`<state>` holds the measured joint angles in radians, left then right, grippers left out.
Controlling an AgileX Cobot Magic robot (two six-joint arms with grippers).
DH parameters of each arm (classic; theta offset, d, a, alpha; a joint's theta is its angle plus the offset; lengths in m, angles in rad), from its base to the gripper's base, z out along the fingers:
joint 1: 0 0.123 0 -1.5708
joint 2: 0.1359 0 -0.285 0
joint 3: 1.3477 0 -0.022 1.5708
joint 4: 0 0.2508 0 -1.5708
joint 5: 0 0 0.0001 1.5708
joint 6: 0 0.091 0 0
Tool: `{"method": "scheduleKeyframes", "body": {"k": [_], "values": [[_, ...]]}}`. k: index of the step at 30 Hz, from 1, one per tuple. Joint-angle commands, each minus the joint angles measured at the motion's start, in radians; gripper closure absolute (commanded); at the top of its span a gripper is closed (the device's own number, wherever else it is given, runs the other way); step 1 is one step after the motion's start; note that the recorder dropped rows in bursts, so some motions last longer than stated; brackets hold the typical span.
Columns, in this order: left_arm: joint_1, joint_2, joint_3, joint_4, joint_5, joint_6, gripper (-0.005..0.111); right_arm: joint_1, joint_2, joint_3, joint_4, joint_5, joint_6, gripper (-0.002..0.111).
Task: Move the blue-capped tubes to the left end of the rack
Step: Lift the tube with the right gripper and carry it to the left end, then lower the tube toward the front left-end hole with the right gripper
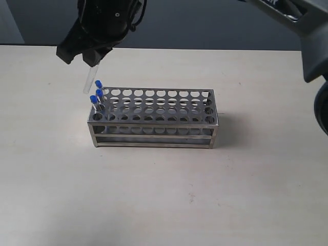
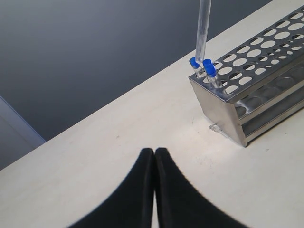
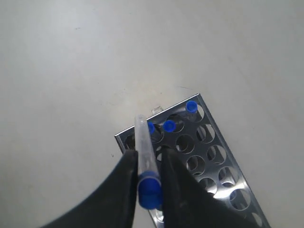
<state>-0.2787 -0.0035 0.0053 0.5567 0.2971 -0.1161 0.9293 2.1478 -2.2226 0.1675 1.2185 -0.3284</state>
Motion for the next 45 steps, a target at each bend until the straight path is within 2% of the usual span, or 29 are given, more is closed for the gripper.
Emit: {"method": "scheduleKeyframes", "body": {"k": [1, 5, 12, 20, 31, 35, 38, 42, 45], "values": [[-0.004, 0.003, -0.005, 0.000, -0.008, -0.005, 0.106, 0.001, -0.011, -0.007, 0.002, 0.003, -0.045, 0.109], [-0.004, 0.003, -0.005, 0.000, -0.008, -0.005, 0.106, 0.011, -0.011, -0.007, 0.051, 0.003, -0.045, 0.109], [-0.004, 0.003, -0.005, 0.000, -0.008, -0.005, 0.106, 0.063, -0.017, -0.007, 0.030, 0.003, -0.043, 0.109], [-0.004, 0.003, -0.005, 0.000, -0.008, -0.005, 0.106, 0.097, -0.036, -0.007, -0.399, 0.003, 0.029, 0.109], [-0.004, 0.003, -0.005, -0.001, -0.006, -0.005, 0.106, 0.078, -0.062, 0.006, -0.432, 0.003, 0.025, 0.109], [-0.004, 0.003, -0.005, -0.001, -0.006, -0.005, 0.106, 0.060, -0.062, 0.027, -0.486, 0.003, 0.127, 0.109], [-0.004, 0.003, -0.005, -0.001, -0.006, -0.005, 0.106, 0.037, -0.062, 0.042, -0.444, 0.003, 0.171, 0.109], [-0.004, 0.003, -0.005, -0.005, -0.004, -0.005, 0.106, 0.012, -0.062, 0.064, -0.202, 0.003, 0.171, 0.109], [-0.004, 0.003, -0.005, -0.005, -0.004, -0.005, 0.106, 0.010, -0.062, 0.102, -0.136, 0.003, 0.171, 0.109]]}}
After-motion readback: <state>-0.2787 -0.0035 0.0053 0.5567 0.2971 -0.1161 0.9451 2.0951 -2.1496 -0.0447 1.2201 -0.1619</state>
